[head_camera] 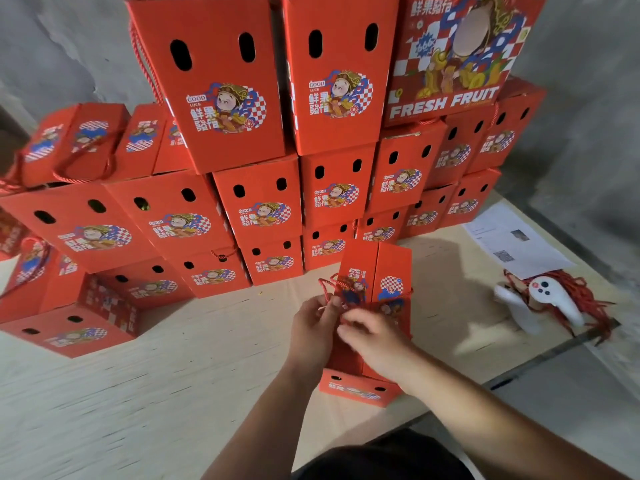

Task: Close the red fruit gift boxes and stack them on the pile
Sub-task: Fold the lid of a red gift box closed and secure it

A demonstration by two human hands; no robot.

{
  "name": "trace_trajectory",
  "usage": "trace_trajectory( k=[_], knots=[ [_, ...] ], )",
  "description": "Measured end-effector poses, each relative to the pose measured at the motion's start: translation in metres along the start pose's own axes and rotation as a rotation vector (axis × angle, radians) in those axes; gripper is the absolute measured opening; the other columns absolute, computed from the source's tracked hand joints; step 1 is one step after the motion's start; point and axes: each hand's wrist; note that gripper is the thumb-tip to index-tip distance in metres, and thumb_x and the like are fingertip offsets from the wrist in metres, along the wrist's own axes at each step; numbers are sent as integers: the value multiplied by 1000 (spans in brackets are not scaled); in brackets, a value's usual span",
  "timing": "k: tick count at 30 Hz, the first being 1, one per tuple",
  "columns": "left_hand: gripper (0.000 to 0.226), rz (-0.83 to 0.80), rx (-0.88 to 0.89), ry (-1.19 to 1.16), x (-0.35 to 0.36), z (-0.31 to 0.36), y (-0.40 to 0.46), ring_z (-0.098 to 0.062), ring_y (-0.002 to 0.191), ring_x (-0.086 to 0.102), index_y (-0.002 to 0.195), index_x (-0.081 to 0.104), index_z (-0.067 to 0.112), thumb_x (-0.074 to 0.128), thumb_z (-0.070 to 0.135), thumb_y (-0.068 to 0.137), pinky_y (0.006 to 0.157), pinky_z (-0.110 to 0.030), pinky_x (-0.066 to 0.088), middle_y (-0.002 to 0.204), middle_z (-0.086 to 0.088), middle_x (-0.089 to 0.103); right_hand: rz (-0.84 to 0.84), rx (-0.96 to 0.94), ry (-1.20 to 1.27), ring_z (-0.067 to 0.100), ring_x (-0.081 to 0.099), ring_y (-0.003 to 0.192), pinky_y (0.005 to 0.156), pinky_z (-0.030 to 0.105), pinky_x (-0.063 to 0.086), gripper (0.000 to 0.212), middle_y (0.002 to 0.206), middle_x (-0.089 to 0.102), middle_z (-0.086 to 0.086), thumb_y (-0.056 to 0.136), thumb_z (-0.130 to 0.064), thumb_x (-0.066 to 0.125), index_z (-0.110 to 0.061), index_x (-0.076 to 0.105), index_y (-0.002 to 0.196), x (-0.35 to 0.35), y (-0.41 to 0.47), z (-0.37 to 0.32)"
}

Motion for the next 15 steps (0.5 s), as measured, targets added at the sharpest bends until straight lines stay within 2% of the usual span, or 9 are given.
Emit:
trace_trajectory(
  k=[2,4,5,7,9,10,12,13,15],
  knots=[
    [27,2,99,34,2,12,-6,0,68,62,93,67,7,59,28,106,63,-12,46,74,7,72,116,114,353,4,66,82,74,27,47,30,79,74,-21,95,-27,66,-53,75,85,0,4,-7],
    [36,-71,265,74,5,29,-13,-8,76,61,87,62,10,52,36,109,71,-21,47,76,2,67,54,114,592,11,68,97,82,31,49,15,96,77,-10,91,-38,66,-38,79,96,-2,7,-20],
    [40,-110,388,167,7,38,-15,-14,80,60,82,59,15,48,41,110,75,-30,48,76,1,62,16,61,656,18,69,103,87,36,52,23,103,77,0,90,-42,62,-31,79,101,-3,7,-27],
    [45,-90,637,481,9,53,-16,-23,81,57,72,52,26,41,49,109,78,-47,46,75,9,56,5,-23,718,31,68,108,97,44,52,31,109,74,16,93,-41,55,-21,78,98,-7,6,-34],
    [46,69,793,675,5,63,-14,-23,80,55,71,56,28,40,49,109,75,-48,44,79,13,59,-19,-3,775,25,65,89,82,35,51,26,89,72,12,88,-39,57,-24,78,83,-17,8,-40],
    [46,162,834,686,1,65,-13,-23,82,55,76,63,25,41,47,109,75,-45,44,84,11,62,-48,18,765,21,57,78,74,32,46,23,75,64,7,85,-39,59,-25,75,78,-26,10,-45],
    [37,285,802,554,-10,62,-8,-21,91,58,93,70,18,45,42,108,78,-40,45,95,7,64,-88,74,645,18,43,64,69,34,35,21,59,40,-3,86,-44,62,-24,66,81,-50,15,-58],
    [32,306,711,438,-16,59,-4,-17,95,60,100,69,19,46,39,108,80,-36,47,98,8,65,-78,74,603,17,38,59,69,35,32,24,58,34,-5,92,-42,61,-20,64,85,-65,19,-68],
    [26,261,448,270,-25,53,3,-5,97,63,103,66,25,46,38,110,81,-29,47,96,13,69,-36,-50,731,12,33,53,65,30,36,24,62,30,-4,98,-34,59,-16,67,84,-100,20,-98]
  ],
)
Point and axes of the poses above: each hand's wrist, its own y-axis towards the middle knuckle, its own x-axis out of the palm, z = x × y
